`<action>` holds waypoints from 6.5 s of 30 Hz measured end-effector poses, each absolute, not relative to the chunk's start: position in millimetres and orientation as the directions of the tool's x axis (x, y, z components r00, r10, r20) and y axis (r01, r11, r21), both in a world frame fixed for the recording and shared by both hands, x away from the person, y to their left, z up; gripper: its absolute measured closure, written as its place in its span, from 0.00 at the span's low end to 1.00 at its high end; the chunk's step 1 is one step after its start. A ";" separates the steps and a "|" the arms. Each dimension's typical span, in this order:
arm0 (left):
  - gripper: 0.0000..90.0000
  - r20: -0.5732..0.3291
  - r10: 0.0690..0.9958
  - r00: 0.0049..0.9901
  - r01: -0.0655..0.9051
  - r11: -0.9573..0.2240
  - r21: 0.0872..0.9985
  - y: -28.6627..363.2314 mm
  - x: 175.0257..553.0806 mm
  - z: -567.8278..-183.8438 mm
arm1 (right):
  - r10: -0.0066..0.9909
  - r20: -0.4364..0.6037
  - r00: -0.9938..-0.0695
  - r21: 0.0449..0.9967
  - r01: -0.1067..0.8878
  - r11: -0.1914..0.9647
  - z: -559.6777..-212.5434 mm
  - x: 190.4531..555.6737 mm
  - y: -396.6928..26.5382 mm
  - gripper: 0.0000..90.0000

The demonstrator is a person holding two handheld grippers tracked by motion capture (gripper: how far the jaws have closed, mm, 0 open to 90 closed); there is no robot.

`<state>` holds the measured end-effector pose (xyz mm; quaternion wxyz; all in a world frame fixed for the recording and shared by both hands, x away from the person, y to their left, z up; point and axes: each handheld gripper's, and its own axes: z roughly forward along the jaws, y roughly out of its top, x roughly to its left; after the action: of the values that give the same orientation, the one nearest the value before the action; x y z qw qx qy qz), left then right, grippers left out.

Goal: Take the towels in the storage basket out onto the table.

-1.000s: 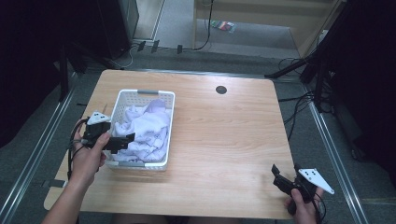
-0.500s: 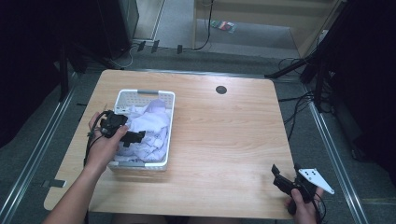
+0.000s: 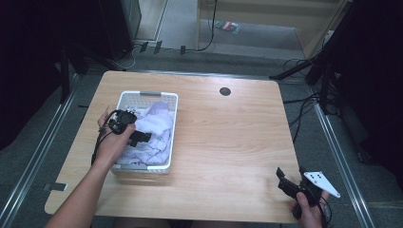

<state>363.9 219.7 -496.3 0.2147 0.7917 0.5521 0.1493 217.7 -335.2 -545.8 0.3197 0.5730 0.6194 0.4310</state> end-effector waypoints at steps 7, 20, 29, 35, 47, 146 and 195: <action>0.00 0.040 0.931 0.362 0.829 -0.341 0.442 209.3 369.5 -507.6 | 0.985 0.099 -0.139 0.901 0.434 -0.030 -545.7 217.4 -335.3 0.14; 0.00 -0.009 0.924 0.383 0.831 -0.341 0.439 204.3 370.7 -522.4 | 0.985 0.098 -0.139 0.900 0.435 -0.028 -545.8 217.8 -335.2 0.14; 0.10 0.025 0.921 0.389 0.829 -0.361 0.427 197.1 368.2 -520.4 | 0.986 0.095 -0.139 0.899 0.437 -0.025 -545.8 217.9 -335.1 0.14; 0.35 0.023 0.910 0.414 0.809 -0.379 0.449 199.7 366.1 -515.5 | 0.986 0.095 -0.137 0.900 0.436 -0.026 -545.8 217.8 -335.1 0.14; 0.63 0.039 0.922 0.386 0.816 -0.361 0.451 202.9 366.9 -508.5 | 0.986 0.102 -0.135 0.899 0.436 -0.033 -545.7 217.7 -335.3 0.14; 0.63 -0.138 0.806 0.575 0.722 -0.420 0.550 1.6 364.1 -425.4 | 0.984 0.108 -0.142 0.901 0.432 -0.036 -545.8 217.6 -336.3 0.14; 0.19 -0.154 0.817 0.555 0.699 -0.358 0.619 60.9 339.5 -414.5 | 0.985 0.105 -0.140 0.899 0.436 -0.034 -545.8 217.8 -335.7 0.14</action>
<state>339.5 60.9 -414.5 0.3266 0.8191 0.4628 0.0907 217.8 -335.7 -545.8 0.3169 0.5742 0.6187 0.4325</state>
